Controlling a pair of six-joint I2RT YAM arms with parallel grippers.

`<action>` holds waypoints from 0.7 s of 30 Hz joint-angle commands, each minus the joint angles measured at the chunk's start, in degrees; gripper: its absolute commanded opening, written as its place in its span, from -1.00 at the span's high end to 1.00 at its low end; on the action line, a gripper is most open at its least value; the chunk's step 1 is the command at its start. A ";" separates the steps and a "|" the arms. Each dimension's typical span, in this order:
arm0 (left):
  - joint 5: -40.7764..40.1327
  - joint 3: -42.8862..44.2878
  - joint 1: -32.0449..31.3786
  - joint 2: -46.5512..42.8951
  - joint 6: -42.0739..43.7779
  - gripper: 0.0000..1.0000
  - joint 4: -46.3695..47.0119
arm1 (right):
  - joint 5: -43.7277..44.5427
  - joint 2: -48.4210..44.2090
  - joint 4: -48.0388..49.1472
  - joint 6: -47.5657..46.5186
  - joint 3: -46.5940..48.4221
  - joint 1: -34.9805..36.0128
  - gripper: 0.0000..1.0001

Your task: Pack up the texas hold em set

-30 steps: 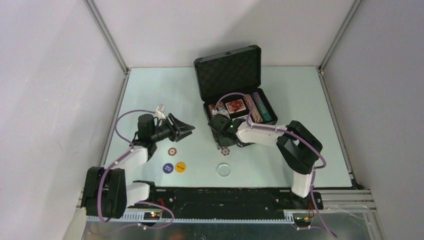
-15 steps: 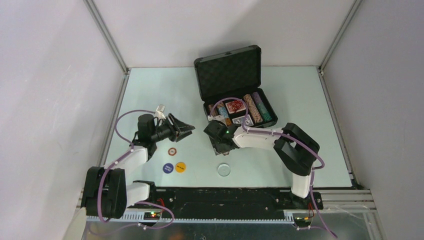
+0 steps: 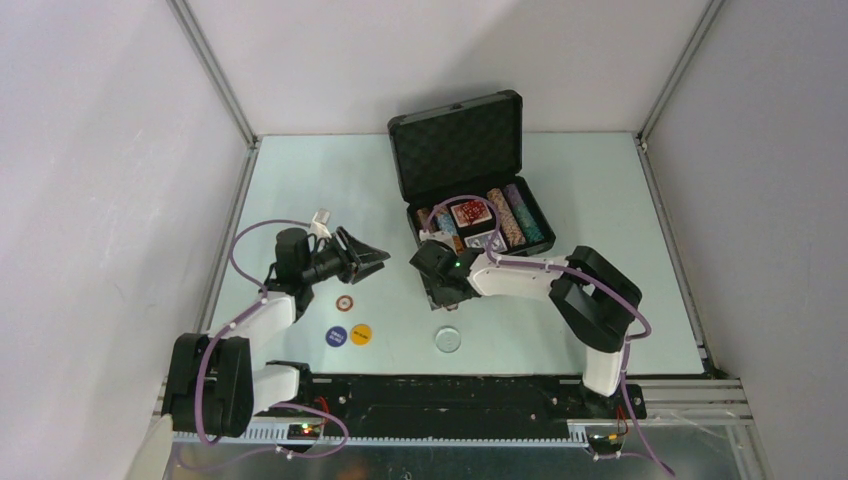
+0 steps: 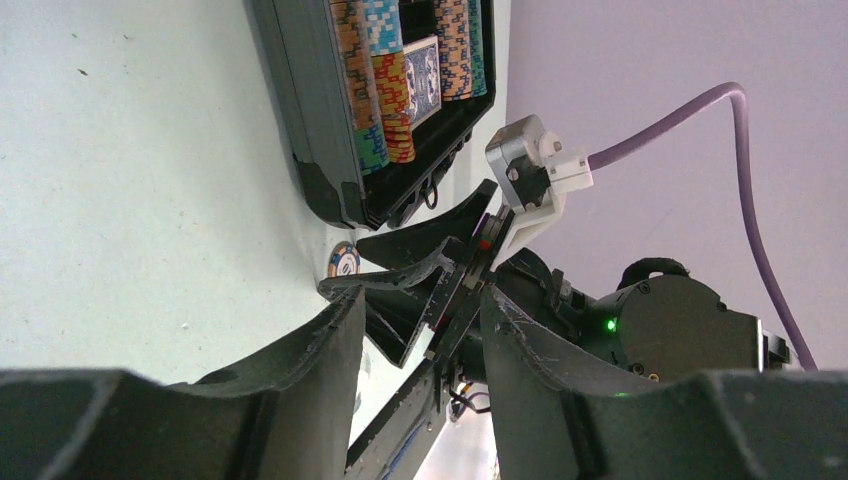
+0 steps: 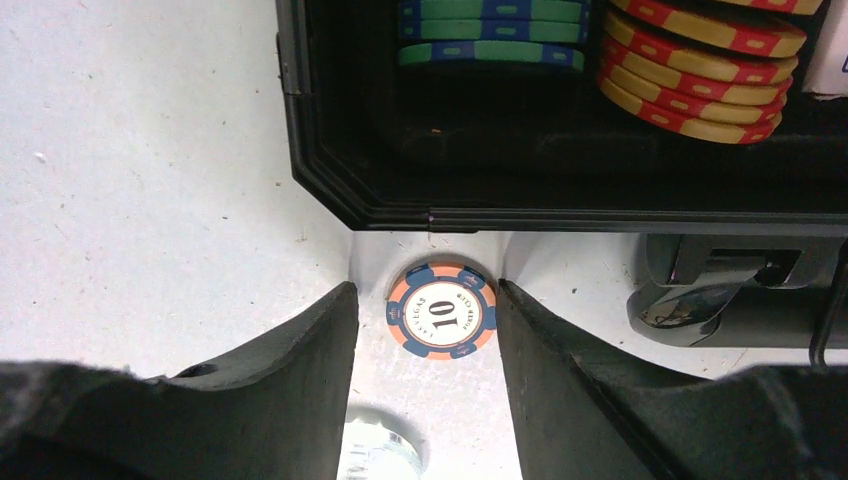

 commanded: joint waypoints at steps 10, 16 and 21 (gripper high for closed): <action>1.61 -0.07 0.49 -0.92 0.28 -0.02 0.88 | 0.10 -0.75 -3.70 1.79 -3.75 -0.32 -0.14; 1.55 -0.33 0.49 -1.08 0.28 -0.02 0.93 | -0.33 -2.13 -3.54 2.38 -5.29 -0.72 -0.11; 1.51 -0.14 0.52 -0.97 0.28 -0.02 0.94 | -3.04 -2.52 -1.35 2.62 -7.08 -1.46 -0.04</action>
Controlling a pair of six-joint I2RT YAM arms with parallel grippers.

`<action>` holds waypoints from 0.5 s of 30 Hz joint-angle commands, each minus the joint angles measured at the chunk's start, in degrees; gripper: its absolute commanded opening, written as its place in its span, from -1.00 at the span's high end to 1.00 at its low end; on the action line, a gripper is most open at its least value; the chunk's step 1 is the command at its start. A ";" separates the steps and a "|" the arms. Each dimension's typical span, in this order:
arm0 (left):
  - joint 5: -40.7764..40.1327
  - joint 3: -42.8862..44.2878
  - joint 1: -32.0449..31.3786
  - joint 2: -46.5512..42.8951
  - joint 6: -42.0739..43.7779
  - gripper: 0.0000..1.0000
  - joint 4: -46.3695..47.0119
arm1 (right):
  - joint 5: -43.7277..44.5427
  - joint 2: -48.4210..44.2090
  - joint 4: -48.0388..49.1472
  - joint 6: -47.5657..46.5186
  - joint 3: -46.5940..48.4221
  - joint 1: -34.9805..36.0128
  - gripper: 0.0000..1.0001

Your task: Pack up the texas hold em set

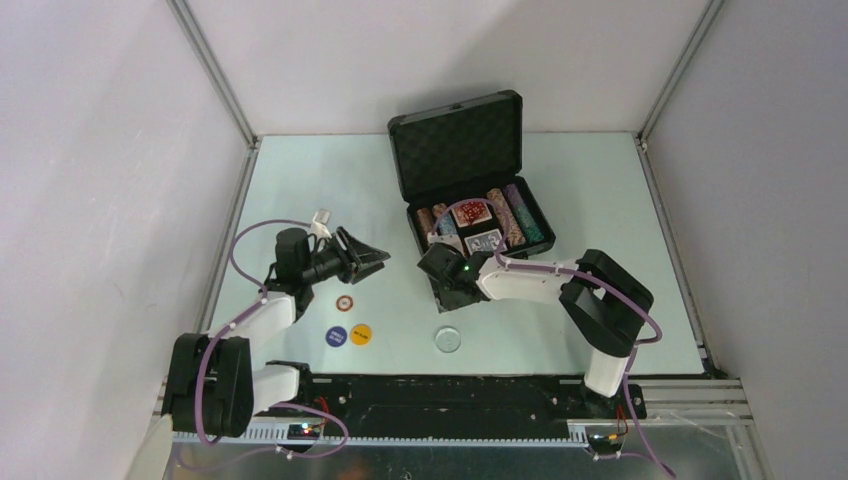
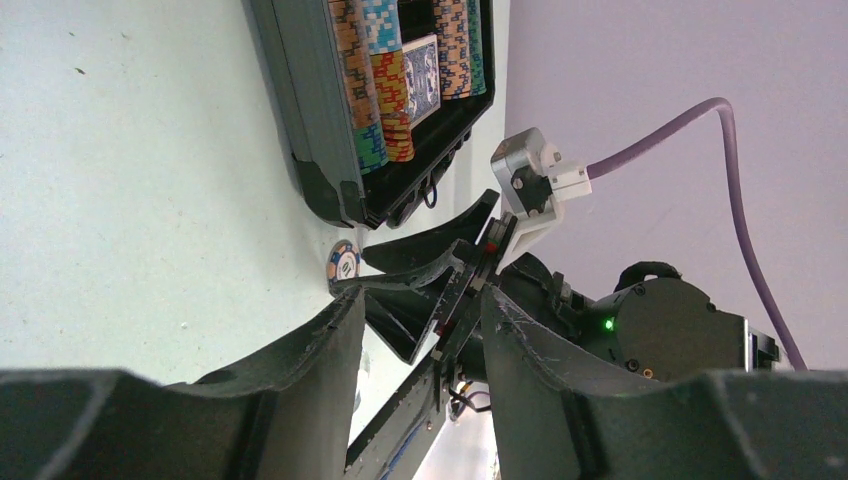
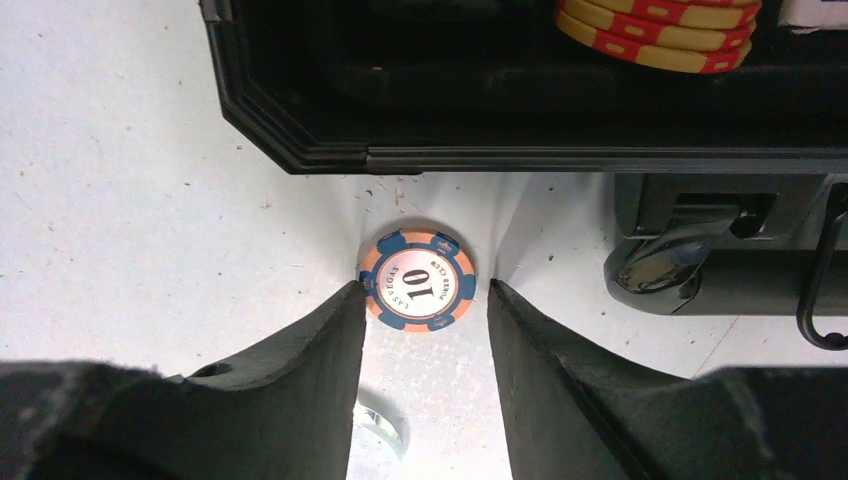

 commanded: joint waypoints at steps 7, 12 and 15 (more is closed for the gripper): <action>1.21 -0.28 0.49 -1.22 0.20 -0.02 0.97 | -4.75 2.05 -0.18 0.82 -2.88 -0.95 0.00; 1.19 -0.39 0.53 -1.35 0.19 -0.03 0.92 | -5.20 2.29 -0.22 0.73 -2.84 -1.22 0.05; 1.31 -0.30 0.53 -1.24 0.19 -0.03 0.89 | -5.44 2.57 -0.44 0.64 -2.84 -1.17 0.08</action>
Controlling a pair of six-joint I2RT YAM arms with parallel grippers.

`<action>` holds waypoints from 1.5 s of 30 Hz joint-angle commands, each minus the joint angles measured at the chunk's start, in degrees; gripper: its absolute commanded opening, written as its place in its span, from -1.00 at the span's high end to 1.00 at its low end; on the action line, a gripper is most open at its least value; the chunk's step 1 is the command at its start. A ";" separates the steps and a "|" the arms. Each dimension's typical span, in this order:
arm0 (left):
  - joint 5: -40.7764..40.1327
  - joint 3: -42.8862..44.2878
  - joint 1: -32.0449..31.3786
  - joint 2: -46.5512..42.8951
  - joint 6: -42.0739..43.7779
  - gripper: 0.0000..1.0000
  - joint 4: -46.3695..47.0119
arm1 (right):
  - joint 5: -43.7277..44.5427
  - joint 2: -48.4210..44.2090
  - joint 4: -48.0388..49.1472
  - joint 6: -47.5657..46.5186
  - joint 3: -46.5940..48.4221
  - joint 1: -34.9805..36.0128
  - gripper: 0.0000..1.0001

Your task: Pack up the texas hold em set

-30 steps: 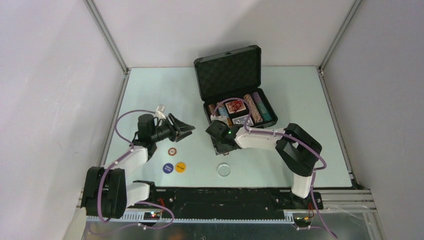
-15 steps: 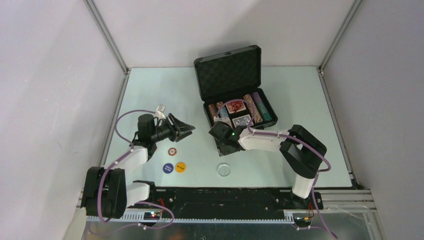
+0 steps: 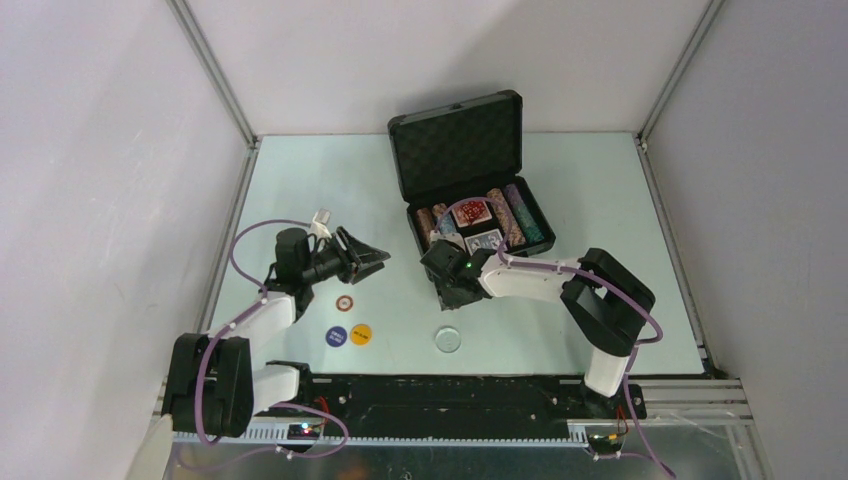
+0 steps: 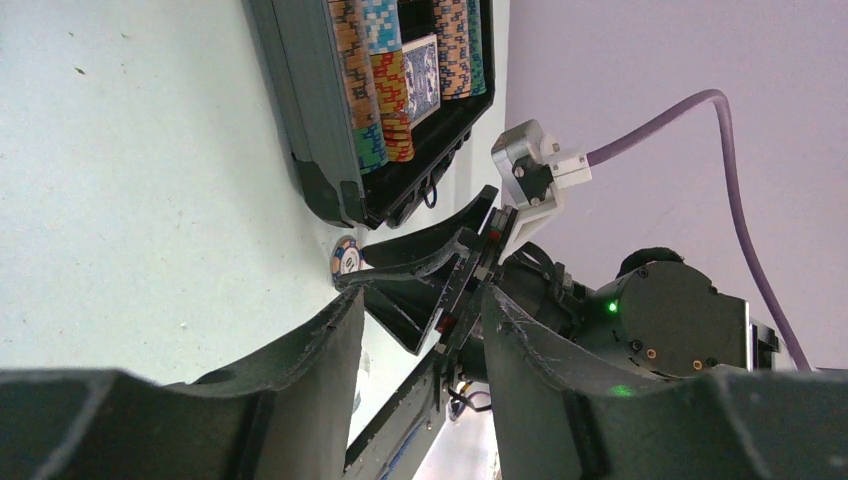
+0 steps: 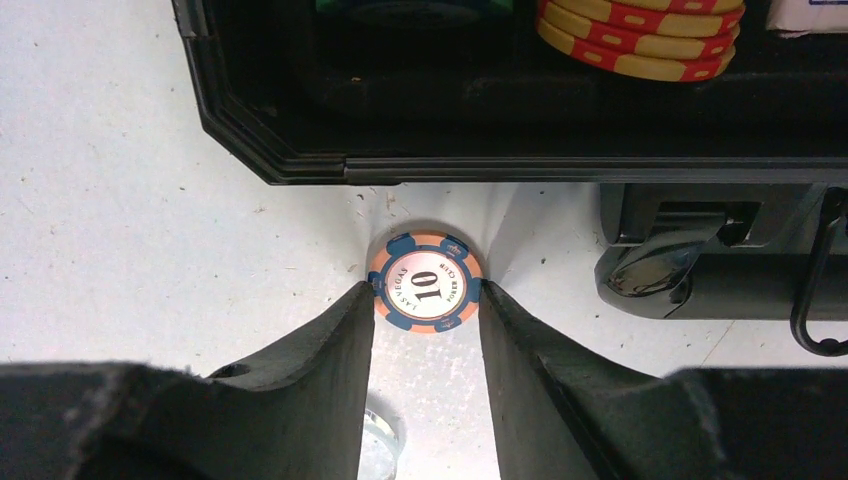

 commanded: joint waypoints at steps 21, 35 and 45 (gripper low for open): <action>1.35 -0.26 0.51 -0.96 0.36 -0.03 0.88 | -3.17 4.31 -0.12 1.12 -2.41 0.12 0.21; 1.56 -0.31 0.53 -1.35 0.28 -0.03 0.95 | 1.27 -0.91 -0.83 -2.09 1.18 0.37 0.21; 1.63 -0.04 0.53 -1.41 0.10 -0.03 0.88 | 1.95 -6.10 -4.92 -2.60 4.02 0.86 0.20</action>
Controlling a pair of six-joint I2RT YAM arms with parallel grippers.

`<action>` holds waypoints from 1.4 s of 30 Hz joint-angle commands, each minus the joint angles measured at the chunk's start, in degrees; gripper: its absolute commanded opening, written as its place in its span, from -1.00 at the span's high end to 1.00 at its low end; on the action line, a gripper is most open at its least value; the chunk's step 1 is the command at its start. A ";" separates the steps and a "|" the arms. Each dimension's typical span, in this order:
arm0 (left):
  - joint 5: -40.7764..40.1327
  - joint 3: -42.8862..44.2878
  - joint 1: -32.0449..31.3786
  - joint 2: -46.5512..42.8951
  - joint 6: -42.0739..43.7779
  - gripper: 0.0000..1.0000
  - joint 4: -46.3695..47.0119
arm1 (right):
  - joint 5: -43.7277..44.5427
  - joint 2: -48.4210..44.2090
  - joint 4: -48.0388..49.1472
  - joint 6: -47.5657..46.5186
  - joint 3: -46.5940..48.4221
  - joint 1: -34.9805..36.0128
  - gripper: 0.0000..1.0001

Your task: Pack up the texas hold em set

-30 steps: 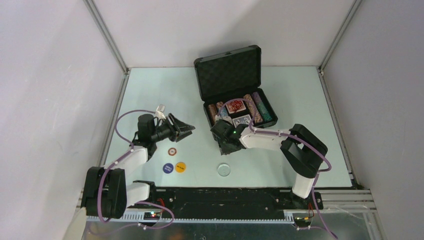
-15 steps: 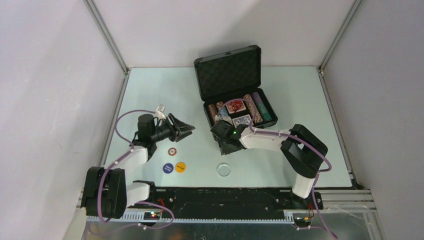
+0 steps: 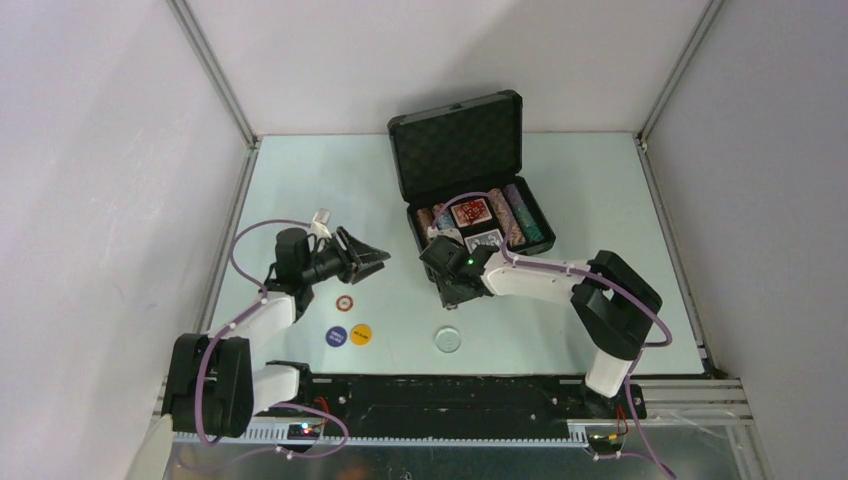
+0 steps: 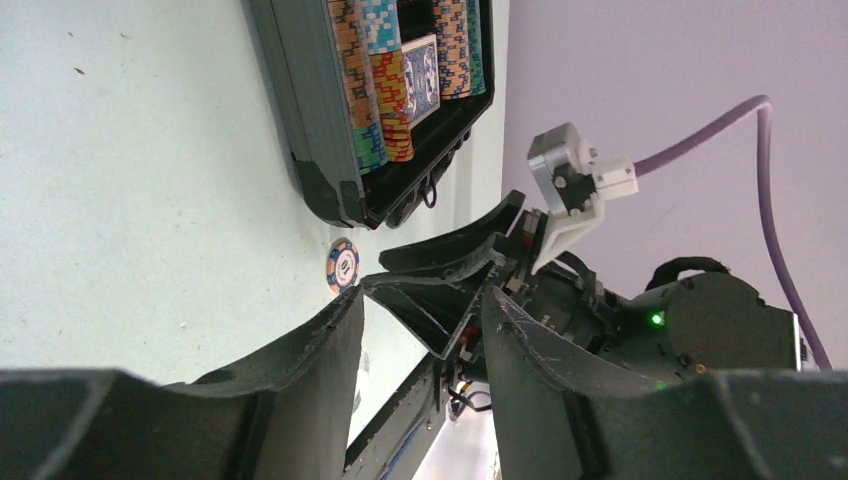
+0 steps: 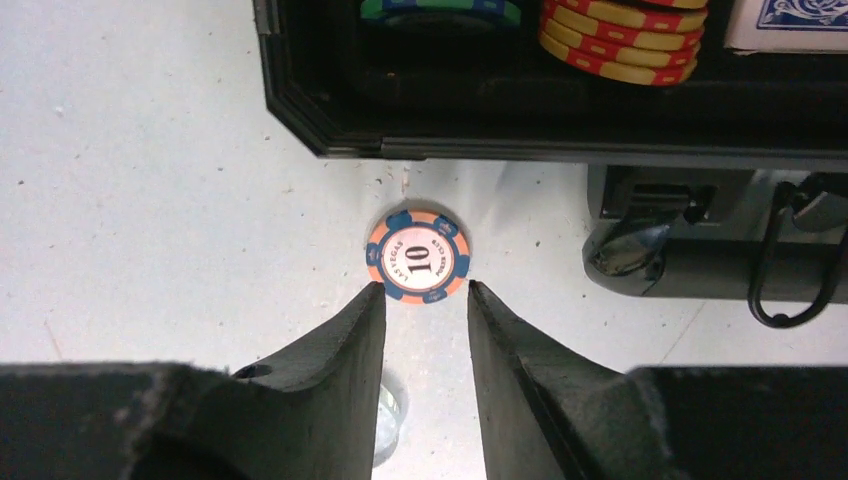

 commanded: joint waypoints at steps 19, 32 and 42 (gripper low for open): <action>1.54 -0.26 0.50 -1.48 0.21 -0.03 0.90 | -2.62 4.04 1.93 -0.63 1.98 -1.06 -0.25; 1.53 -0.31 0.49 -1.43 0.17 -0.03 0.96 | -0.89 4.90 -1.18 0.23 1.98 0.90 0.11; 1.57 -0.40 0.53 -1.39 0.21 -0.03 0.89 | 1.82 -0.47 2.69 -0.49 1.99 0.59 0.14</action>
